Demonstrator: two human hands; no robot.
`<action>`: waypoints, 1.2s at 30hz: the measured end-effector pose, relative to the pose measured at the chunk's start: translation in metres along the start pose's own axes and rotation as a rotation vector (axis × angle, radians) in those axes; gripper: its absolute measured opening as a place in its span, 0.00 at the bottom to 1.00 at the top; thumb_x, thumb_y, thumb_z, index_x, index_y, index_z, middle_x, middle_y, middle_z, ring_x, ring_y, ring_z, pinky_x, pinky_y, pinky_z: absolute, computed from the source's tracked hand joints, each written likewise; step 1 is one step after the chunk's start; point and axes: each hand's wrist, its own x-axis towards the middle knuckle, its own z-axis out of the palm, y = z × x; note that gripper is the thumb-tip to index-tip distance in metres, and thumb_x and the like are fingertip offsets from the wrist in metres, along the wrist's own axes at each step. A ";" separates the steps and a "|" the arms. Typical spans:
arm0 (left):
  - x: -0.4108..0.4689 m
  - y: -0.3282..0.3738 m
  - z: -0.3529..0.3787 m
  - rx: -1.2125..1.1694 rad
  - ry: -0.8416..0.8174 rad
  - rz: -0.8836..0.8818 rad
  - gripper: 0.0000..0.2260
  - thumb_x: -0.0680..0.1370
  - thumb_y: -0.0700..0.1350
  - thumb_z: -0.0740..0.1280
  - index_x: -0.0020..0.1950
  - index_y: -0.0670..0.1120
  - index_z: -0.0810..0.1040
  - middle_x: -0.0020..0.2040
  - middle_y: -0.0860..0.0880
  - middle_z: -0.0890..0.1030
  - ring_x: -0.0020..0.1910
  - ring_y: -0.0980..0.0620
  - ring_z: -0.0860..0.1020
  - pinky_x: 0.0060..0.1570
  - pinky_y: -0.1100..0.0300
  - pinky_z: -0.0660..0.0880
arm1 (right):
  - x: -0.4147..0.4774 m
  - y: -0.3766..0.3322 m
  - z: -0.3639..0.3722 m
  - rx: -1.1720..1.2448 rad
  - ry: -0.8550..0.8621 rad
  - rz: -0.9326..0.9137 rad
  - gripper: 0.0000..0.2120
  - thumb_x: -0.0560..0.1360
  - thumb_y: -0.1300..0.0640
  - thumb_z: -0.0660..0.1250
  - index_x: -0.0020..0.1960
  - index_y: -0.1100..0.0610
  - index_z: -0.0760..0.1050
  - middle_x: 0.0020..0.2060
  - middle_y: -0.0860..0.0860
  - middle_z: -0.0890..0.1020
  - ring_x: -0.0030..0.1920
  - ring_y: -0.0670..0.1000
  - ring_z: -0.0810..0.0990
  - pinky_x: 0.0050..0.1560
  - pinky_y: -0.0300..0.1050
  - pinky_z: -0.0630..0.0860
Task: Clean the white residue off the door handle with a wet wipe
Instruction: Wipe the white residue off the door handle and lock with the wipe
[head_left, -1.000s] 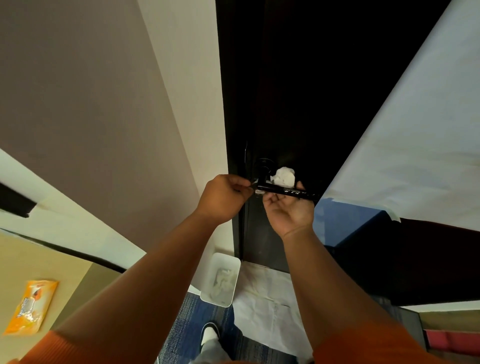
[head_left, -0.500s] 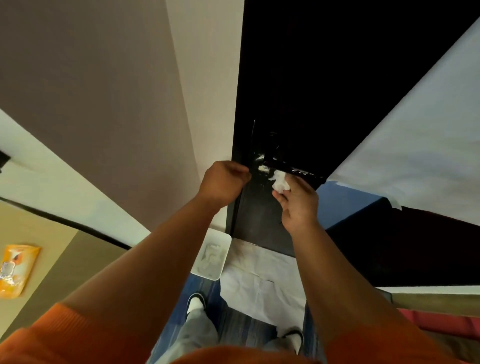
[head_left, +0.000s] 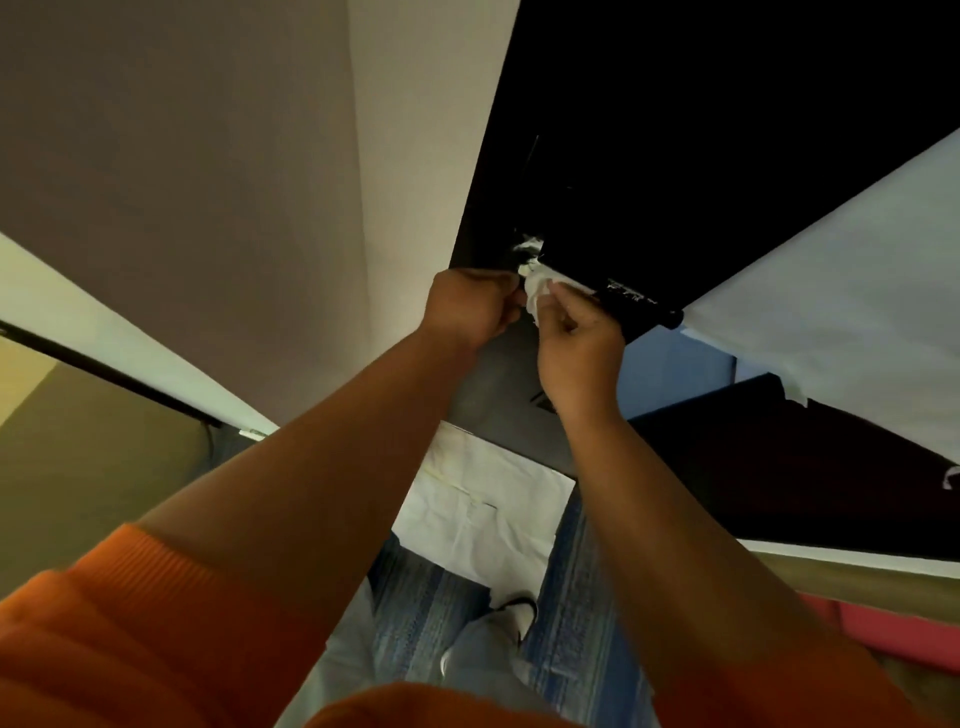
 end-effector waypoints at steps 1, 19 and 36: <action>0.002 -0.002 0.000 -0.017 0.009 0.009 0.07 0.81 0.38 0.68 0.45 0.41 0.84 0.45 0.40 0.84 0.42 0.48 0.82 0.42 0.61 0.81 | 0.000 0.003 0.000 -0.048 -0.003 -0.060 0.14 0.79 0.59 0.70 0.63 0.63 0.81 0.59 0.57 0.83 0.60 0.53 0.81 0.59 0.25 0.71; 0.016 -0.020 0.002 -0.105 0.039 0.049 0.05 0.80 0.40 0.71 0.48 0.40 0.85 0.46 0.40 0.85 0.41 0.47 0.82 0.43 0.57 0.81 | 0.009 0.006 0.011 0.060 0.074 -0.055 0.07 0.78 0.62 0.70 0.54 0.63 0.83 0.50 0.56 0.87 0.52 0.52 0.85 0.56 0.48 0.82; 0.016 -0.012 -0.001 -0.003 0.010 0.079 0.07 0.82 0.41 0.68 0.46 0.41 0.83 0.46 0.41 0.85 0.43 0.47 0.82 0.38 0.65 0.81 | 0.016 0.034 -0.004 -0.267 0.002 -0.441 0.13 0.79 0.57 0.69 0.56 0.66 0.84 0.55 0.61 0.83 0.56 0.58 0.83 0.54 0.52 0.83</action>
